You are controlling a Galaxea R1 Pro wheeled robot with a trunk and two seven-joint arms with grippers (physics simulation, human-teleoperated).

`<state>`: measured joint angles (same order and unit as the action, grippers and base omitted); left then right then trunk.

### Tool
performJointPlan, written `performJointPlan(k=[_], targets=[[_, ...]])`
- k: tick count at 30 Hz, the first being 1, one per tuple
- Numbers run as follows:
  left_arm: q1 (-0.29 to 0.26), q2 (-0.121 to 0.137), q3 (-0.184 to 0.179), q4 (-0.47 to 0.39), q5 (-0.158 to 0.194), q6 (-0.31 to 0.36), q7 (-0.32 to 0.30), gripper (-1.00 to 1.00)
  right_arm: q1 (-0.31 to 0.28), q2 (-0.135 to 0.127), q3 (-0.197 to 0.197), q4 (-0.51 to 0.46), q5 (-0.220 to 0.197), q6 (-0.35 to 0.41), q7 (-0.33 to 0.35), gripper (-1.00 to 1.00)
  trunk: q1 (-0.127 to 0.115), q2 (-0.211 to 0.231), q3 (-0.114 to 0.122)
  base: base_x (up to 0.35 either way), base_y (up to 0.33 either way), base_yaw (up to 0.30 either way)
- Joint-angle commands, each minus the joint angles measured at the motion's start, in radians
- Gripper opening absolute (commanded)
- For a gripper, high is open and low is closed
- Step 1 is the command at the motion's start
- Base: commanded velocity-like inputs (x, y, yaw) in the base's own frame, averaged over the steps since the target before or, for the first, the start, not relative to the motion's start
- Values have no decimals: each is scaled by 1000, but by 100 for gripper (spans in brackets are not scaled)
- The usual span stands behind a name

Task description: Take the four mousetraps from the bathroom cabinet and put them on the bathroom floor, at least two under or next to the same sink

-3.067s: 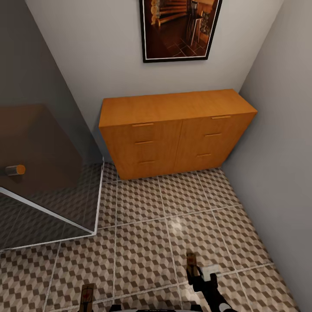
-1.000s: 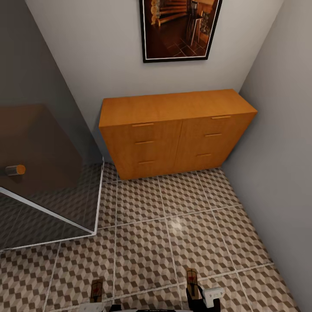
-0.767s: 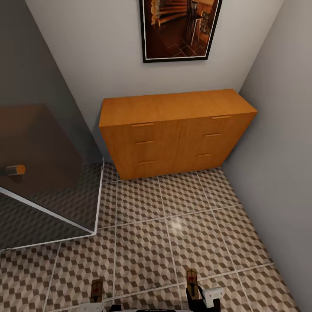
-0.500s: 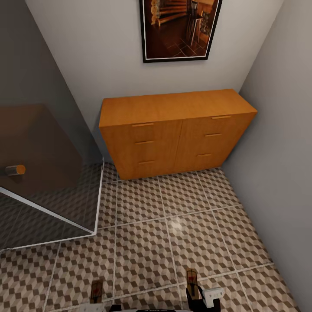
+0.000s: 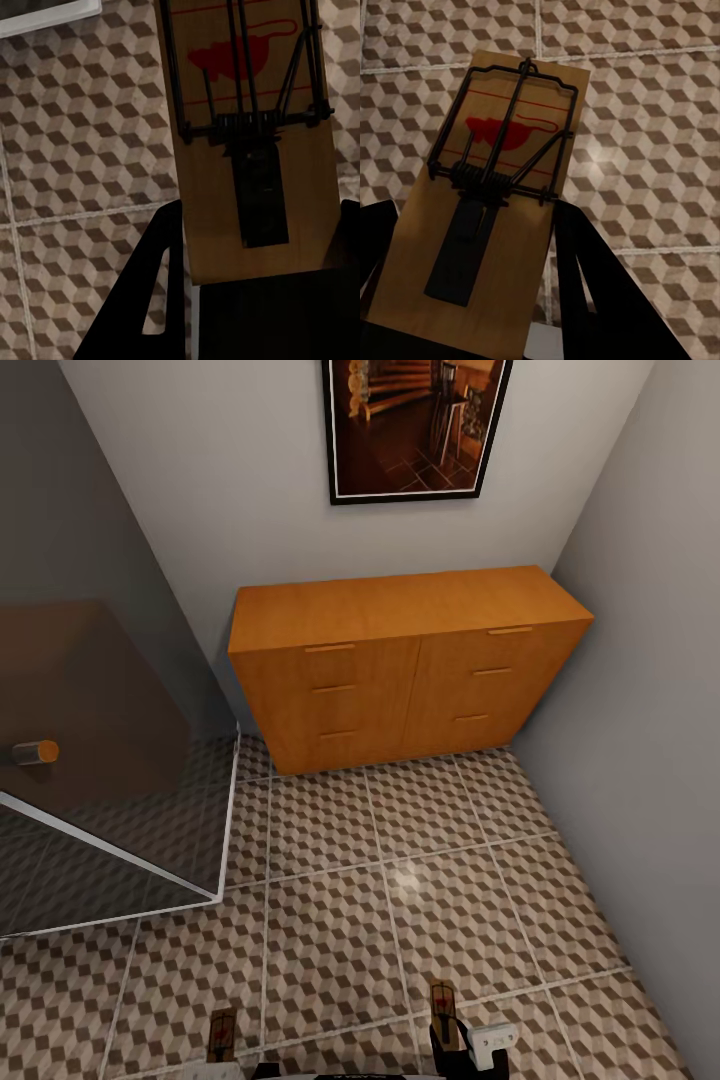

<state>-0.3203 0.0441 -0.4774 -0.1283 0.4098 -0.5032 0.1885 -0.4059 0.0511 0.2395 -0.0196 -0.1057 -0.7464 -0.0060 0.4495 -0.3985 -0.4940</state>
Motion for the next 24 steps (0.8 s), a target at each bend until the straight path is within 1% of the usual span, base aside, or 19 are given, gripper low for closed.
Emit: performJointPlan(k=[1, 15, 20, 24], targets=[[0, 0, -9, -1, 3, -2, 8, -100, -1, 0, 9, 1, -14, -4, 4, -100, 0, -1, -1, 0, 0, 0], [0, -1, -9, 6, 2, 0, 8, -100, -1, 0, 9, 1, -14, -2, 6, -100, 0, -1, -1, 0, 0, 0], [0, -3, -10, 7, 1, 0, 8, -100, -1, 14, 9, 2, -15, -1, 9, -100, 0, -1, -1, 0, 0, 0], [0, -3, -10, 7, 1, 0, 8, -100, -1, 14, 8, 3, -15, -1, 7, -100, 0, -1, -1, 0, 0, 0]])
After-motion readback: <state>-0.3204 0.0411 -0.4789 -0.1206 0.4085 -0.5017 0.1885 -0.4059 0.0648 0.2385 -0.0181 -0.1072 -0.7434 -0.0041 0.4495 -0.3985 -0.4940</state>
